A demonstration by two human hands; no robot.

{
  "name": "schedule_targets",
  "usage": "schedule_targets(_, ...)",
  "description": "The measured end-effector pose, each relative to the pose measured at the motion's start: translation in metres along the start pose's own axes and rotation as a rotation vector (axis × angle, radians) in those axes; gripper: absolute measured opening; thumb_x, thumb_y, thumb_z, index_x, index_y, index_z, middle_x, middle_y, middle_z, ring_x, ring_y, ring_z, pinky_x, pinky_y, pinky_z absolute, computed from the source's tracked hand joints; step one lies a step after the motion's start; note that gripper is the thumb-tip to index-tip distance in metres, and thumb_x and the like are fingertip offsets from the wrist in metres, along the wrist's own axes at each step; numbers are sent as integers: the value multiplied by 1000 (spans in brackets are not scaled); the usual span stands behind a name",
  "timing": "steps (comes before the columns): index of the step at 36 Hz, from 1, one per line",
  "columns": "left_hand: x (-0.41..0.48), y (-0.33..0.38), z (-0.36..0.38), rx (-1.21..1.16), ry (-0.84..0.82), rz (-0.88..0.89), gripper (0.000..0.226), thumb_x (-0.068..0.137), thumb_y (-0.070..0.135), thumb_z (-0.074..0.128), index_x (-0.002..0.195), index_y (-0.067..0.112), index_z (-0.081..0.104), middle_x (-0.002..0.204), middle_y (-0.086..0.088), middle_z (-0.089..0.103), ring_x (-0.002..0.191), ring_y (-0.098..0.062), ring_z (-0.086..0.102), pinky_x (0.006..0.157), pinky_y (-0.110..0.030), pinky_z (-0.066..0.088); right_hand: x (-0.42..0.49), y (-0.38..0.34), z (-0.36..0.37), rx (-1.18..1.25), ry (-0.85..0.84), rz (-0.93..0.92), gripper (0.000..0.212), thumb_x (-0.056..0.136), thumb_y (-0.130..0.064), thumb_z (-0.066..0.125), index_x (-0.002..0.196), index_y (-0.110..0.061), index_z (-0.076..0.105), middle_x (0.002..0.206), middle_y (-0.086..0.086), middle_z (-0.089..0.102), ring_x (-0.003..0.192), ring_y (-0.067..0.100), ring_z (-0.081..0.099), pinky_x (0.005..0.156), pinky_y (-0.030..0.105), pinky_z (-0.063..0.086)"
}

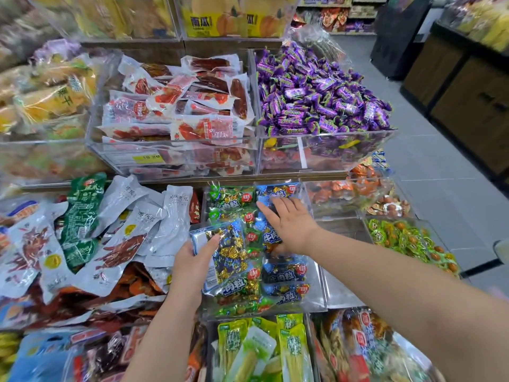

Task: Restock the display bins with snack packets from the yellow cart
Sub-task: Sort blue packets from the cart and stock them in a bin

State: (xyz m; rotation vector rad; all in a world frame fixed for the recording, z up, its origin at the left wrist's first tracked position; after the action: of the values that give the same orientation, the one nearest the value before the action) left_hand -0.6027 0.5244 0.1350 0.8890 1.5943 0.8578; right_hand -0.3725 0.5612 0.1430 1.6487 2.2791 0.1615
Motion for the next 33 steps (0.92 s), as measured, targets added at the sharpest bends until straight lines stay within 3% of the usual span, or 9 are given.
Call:
schedule_targets(3, 0, 0, 0, 31, 0, 14, 72, 74, 53, 74, 129, 12, 54, 135, -11, 56, 122, -28, 53, 104, -50, 41, 3, -1, 3, -30, 10, -1, 124, 72, -74, 55, 144, -15, -27, 145, 16, 16, 133, 34, 20, 110, 47, 14)
schedule_targets(10, 0, 4, 3, 39, -11, 29, 79, 80, 50, 69, 142, 9, 41, 148, -11, 41, 134, -27, 40, 108, -43, 35, 18, 5, 6, -44, -35, 20, 126, 70, -71, 60, 141, -22, -33, 149, 11, 8, 136, 34, 14, 112, 49, 8)
schedule_targets(17, -8, 14, 5, 13, -55, 56, 88, 77, 53, 70, 147, 12, 36, 151, -8, 38, 136, -27, 38, 107, -43, 33, 2, 8, 4, 143, -100, 49, 123, 68, -79, 53, 142, -26, -30, 155, 10, -17, 143, 31, -17, 111, 53, -13)
schedule_targets(20, -12, 20, 7, 60, -107, 58, 81, 80, 60, 62, 144, 14, 40, 141, 4, 45, 134, -25, 38, 103, -40, 35, -13, 12, -10, 432, 35, 102, 101, 82, -67, 48, 148, -26, -17, 156, 8, -14, 143, 28, -16, 112, 48, -13)
schedule_targets(25, -22, 37, 13, 152, -217, 155, 38, 83, 64, 53, 96, 29, 53, 98, 15, 46, 101, -16, 49, 85, -35, 35, -45, 16, -47, 1041, 357, 214, 43, 97, -35, 46, 137, -19, 45, 132, -1, 42, 129, 18, 33, 106, 27, 23)
schedule_targets(27, -29, 42, 17, 18, -251, 144, 48, 87, 59, 54, 121, 26, 53, 120, 13, 49, 123, -19, 47, 103, -40, 36, -56, 9, -50, 1369, 233, 277, 37, 93, -40, 53, 126, -24, 55, 114, -12, 54, 115, 11, 51, 98, 24, 38)
schedule_targets(29, -38, 47, 23, -75, -305, 173, 46, 79, 62, 57, 115, 34, 59, 128, 8, 56, 123, -18, 52, 109, -44, 36, -66, -3, -46, 1578, 45, 349, 31, 87, -53, 54, 107, -29, 61, 104, -12, 60, 105, 10, 57, 92, 29, 46)
schedule_targets(32, -55, 62, 29, 64, -289, 442, 12, 88, 45, 58, 88, 53, 67, 92, 26, 68, 96, -5, 60, 85, -25, 48, -76, -13, -35, 2012, -185, 519, 49, 88, -65, 40, 93, -22, 61, 101, -1, 61, 96, 19, 59, 81, 37, 51)
schedule_targets(33, -59, 65, 31, 107, -305, 540, 27, 91, 34, 61, 83, 59, 67, 83, 32, 66, 88, 2, 59, 78, -17, 46, -80, -15, -31, 2184, -281, 560, 57, 87, -68, 38, 98, -17, 60, 107, 6, 60, 96, 25, 60, 79, 38, 52)
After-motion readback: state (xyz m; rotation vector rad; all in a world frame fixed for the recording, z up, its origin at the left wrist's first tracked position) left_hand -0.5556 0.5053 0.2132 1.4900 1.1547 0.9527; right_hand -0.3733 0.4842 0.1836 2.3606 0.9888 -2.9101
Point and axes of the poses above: each hand's wrist, its own x-axis towards the middle knuckle, its own z-axis out of the palm, y = z × x, the point moved 5 cm from there along x, towards the middle knuckle
